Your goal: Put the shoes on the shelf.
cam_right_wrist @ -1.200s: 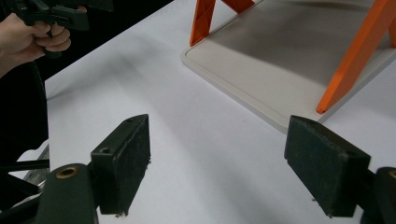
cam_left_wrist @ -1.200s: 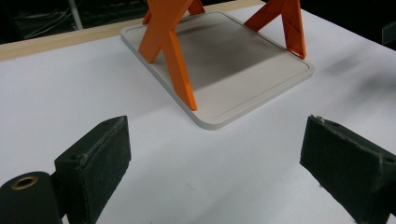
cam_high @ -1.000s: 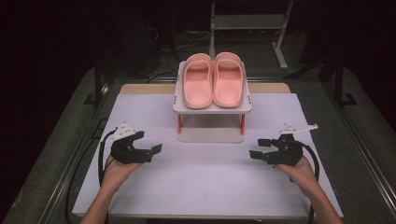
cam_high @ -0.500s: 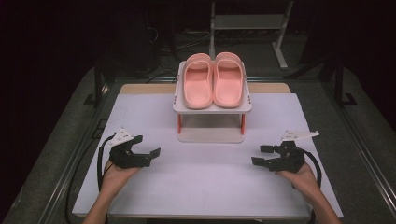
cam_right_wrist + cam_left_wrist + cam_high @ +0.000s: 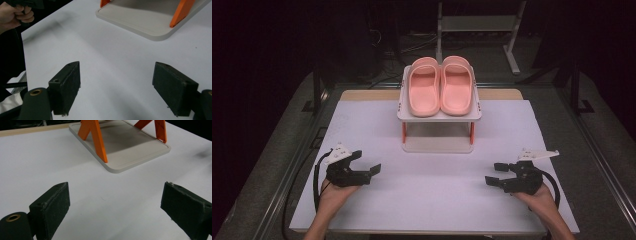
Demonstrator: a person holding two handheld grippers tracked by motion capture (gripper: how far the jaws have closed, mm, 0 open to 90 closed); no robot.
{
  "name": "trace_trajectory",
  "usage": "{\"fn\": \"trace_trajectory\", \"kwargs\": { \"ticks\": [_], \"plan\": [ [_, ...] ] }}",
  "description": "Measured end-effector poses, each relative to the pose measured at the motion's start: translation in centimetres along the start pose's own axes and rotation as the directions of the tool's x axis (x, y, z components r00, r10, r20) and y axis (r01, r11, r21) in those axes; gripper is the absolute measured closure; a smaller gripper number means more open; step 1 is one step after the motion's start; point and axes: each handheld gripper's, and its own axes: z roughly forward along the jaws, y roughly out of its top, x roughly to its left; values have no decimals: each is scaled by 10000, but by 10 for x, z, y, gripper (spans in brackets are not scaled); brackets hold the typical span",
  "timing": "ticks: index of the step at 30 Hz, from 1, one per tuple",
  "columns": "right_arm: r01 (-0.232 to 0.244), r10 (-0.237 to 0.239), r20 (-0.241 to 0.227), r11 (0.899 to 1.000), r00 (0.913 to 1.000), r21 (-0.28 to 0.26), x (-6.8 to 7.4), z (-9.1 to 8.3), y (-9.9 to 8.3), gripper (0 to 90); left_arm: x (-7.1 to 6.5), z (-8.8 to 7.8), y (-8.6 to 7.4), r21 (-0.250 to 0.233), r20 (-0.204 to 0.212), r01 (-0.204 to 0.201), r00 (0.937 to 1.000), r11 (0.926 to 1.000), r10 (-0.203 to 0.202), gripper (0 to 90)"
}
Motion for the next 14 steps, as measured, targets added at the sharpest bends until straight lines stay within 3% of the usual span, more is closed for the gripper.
{"fn": "trace_trajectory", "kwargs": {
  "ticks": [3,6,8,14],
  "plan": [
    [124,-122,96,9998,9999,-163,2,-6,-4,218,-3,-2,-6,-216,-41,186,9998,9996,-187,80],
    [-41,44,85,9993,10000,-368,2,-10,-11,217,-5,-2,-14,-324,-64,397,9992,9987,-400,80],
    [-113,117,108,9993,9999,-346,2,-12,-14,211,-5,-3,-18,-226,-136,354,9993,9991,-357,80],
    [-101,121,196,9954,9997,-957,8,-19,-26,207,-10,-9,-26,-286,-255,351,9990,9990,-359,80]
  ]
}}
